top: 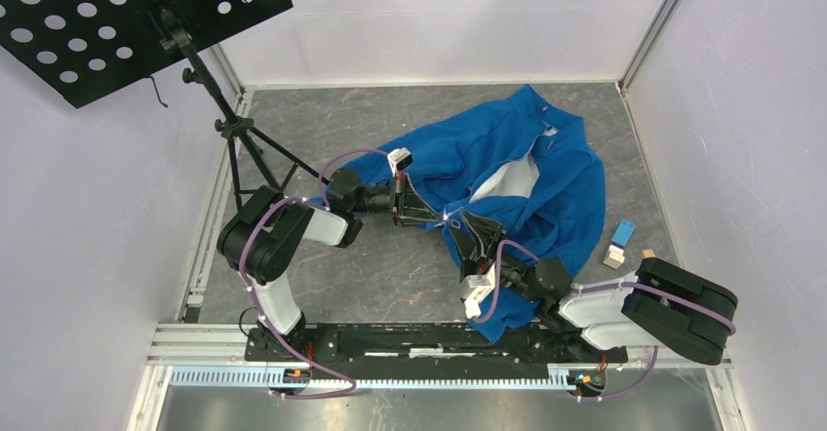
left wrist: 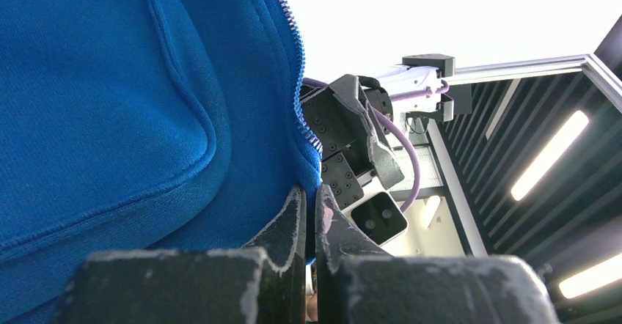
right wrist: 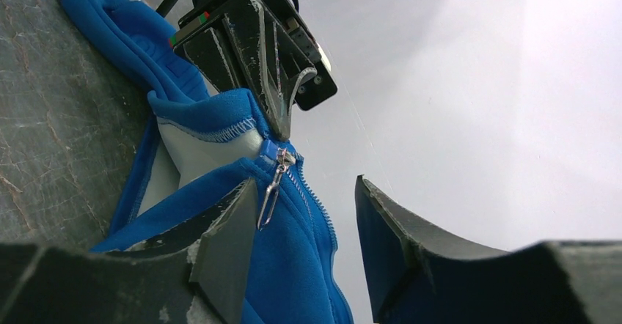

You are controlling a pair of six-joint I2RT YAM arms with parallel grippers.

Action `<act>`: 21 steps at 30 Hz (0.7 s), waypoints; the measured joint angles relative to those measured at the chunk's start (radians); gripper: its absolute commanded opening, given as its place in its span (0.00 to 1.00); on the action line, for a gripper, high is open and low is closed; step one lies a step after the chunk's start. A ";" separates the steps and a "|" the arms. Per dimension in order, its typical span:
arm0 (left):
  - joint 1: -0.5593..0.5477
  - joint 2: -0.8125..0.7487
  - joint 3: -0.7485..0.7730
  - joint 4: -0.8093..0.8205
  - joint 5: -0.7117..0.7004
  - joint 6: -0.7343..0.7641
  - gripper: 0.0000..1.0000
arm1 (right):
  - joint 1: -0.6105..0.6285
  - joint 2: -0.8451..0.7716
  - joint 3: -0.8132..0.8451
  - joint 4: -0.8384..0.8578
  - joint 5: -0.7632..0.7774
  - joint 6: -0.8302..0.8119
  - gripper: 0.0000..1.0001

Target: Zip up the jacket

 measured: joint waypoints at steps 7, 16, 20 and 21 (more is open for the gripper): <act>0.000 0.000 0.000 0.000 0.000 0.000 0.02 | 0.000 0.000 0.000 0.001 0.005 -0.005 0.50; 0.000 0.000 0.000 0.000 0.000 0.000 0.02 | 0.000 0.026 0.000 0.003 0.024 -0.014 0.47; 0.000 0.000 0.000 0.000 0.000 0.000 0.02 | 0.000 0.035 0.004 0.003 0.051 -0.001 0.42; 0.000 0.000 0.000 0.000 0.000 0.000 0.02 | 0.000 0.035 0.006 0.003 0.057 0.003 0.41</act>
